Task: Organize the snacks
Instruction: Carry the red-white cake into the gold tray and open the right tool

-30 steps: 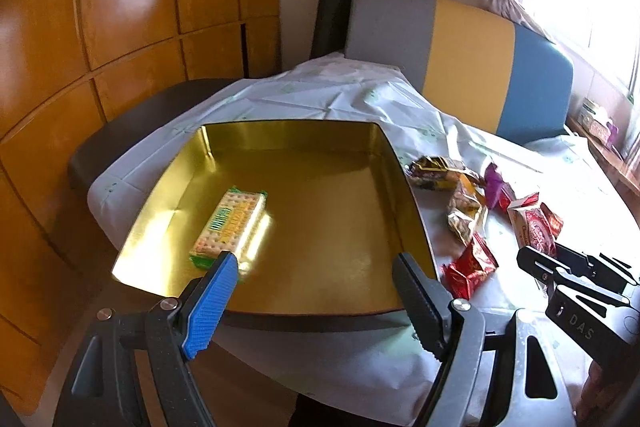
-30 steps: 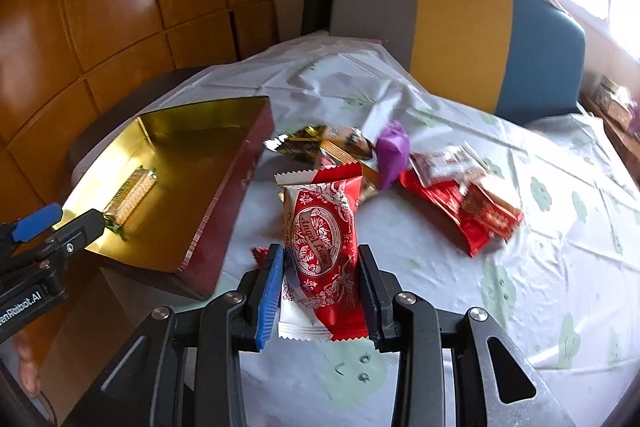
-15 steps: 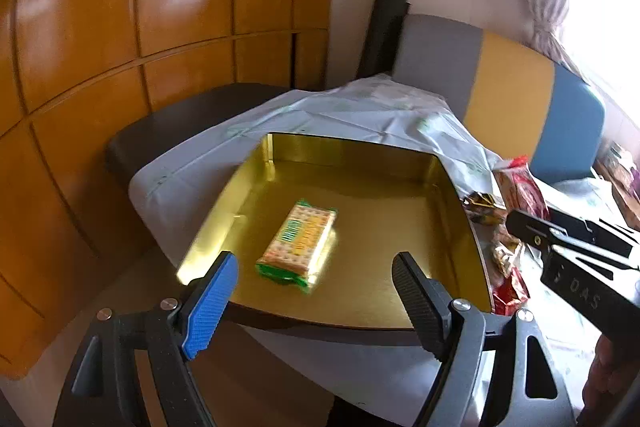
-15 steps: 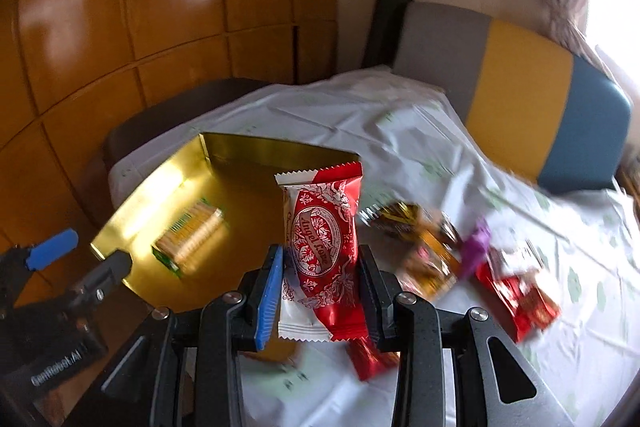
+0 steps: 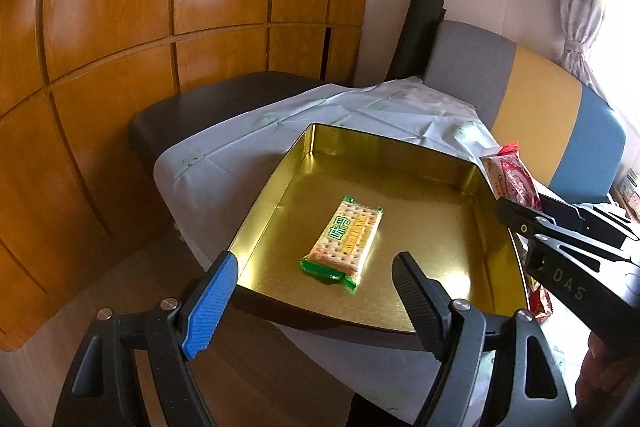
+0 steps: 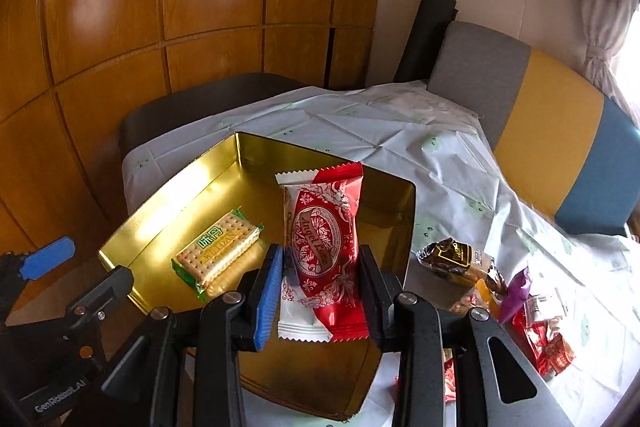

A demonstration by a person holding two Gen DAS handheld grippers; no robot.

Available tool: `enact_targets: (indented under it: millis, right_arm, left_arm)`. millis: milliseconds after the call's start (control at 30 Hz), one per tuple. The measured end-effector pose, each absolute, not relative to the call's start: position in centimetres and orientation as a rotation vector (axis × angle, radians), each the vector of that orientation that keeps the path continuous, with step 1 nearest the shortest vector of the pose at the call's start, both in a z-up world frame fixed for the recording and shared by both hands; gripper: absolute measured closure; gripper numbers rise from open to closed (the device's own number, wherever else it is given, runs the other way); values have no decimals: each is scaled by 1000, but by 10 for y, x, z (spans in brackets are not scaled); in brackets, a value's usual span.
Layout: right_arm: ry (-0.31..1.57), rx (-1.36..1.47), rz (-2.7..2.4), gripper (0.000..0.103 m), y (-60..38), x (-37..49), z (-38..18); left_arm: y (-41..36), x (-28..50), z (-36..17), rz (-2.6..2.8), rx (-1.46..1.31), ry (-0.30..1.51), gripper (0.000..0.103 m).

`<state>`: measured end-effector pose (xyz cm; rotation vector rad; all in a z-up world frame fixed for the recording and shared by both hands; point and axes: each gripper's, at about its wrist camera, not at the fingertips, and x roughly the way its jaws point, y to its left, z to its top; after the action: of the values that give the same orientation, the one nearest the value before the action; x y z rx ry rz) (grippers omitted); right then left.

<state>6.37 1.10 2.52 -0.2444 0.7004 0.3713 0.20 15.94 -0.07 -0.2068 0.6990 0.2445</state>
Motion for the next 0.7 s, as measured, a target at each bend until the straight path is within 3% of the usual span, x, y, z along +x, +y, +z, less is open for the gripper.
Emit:
enact_targets:
  millis: [333,400,700]
  right_arm:
    - [780,-341,353,62,25,84,-7]
    - [791,-332,343,47,23,86,-11]
    - [693,-312,292,42,12,69,14]
  left_arm:
    - [162,6,-8,243,-213,721,22]
    - [163,7,-9,241,-211,721,22]
    - [158,4,-6,233,-209,712,22]
